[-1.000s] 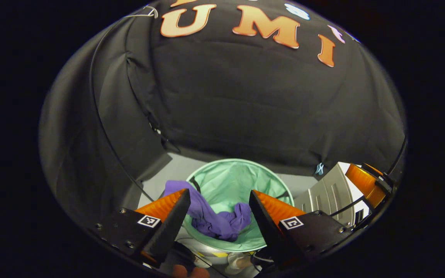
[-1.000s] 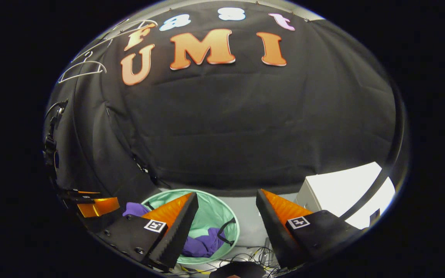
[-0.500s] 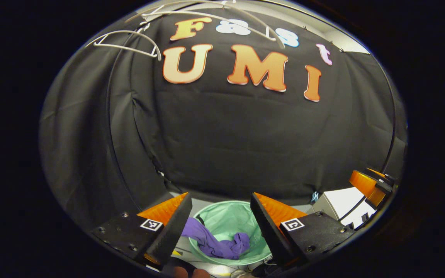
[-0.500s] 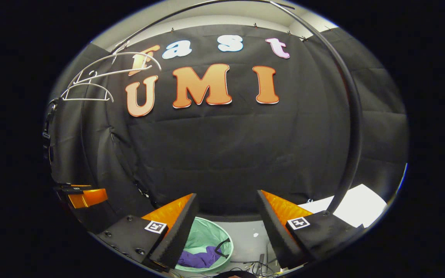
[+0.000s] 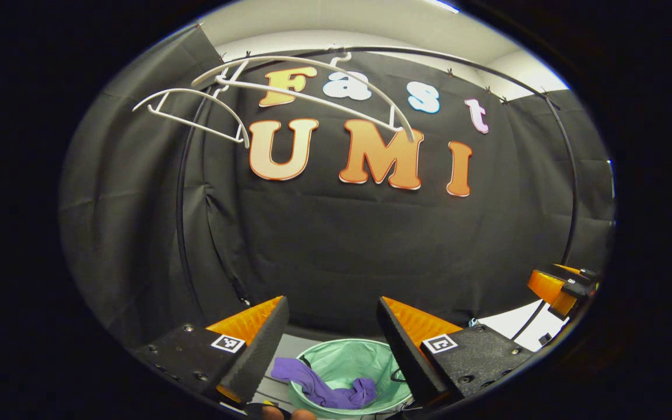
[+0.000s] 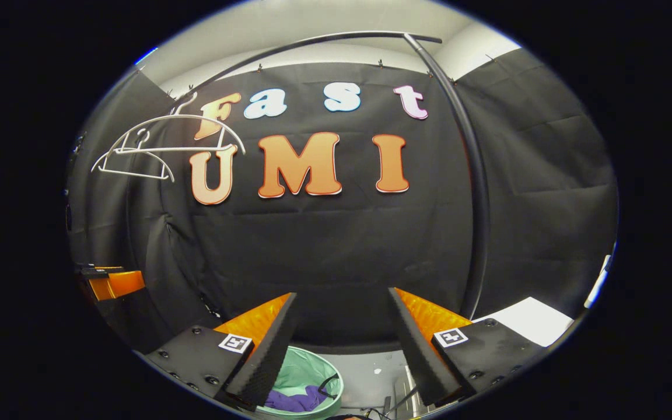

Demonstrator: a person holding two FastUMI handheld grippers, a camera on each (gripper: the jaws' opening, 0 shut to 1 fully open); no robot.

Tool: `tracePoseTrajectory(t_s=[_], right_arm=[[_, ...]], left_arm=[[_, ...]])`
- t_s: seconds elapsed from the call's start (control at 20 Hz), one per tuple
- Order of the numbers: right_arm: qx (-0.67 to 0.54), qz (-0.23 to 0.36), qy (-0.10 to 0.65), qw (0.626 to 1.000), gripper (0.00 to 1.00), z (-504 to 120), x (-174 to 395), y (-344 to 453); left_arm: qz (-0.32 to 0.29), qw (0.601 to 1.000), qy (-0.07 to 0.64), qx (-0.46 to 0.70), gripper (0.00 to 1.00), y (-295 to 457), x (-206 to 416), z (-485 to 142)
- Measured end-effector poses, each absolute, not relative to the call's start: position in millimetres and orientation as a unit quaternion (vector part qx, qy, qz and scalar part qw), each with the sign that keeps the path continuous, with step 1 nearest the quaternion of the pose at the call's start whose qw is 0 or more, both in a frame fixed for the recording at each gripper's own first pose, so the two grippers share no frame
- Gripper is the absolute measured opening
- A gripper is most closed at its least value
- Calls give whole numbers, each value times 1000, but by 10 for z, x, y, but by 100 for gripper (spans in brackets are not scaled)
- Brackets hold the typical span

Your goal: Grasp the clothes on the hanger with both hands and then place them into the laundry hamper below.

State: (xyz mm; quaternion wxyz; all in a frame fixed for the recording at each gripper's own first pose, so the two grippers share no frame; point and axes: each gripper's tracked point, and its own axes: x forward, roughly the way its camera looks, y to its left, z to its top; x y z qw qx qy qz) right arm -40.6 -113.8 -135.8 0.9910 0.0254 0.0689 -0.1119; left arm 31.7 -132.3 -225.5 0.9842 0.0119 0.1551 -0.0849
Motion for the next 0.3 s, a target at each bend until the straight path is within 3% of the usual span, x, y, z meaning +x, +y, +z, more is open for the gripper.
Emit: tracePoseTrajectory(t_s=[0.15,0.3], right_arm=[[27,-113,49,992,89,-1166,-504,-1121],[19,-118,34,992,89,-1062,-564,-1135]], left_arm=[[-85,988,131,9,93,-1290,239,-2039],[-75,991,112,4,95,-1217,264,-1903]])
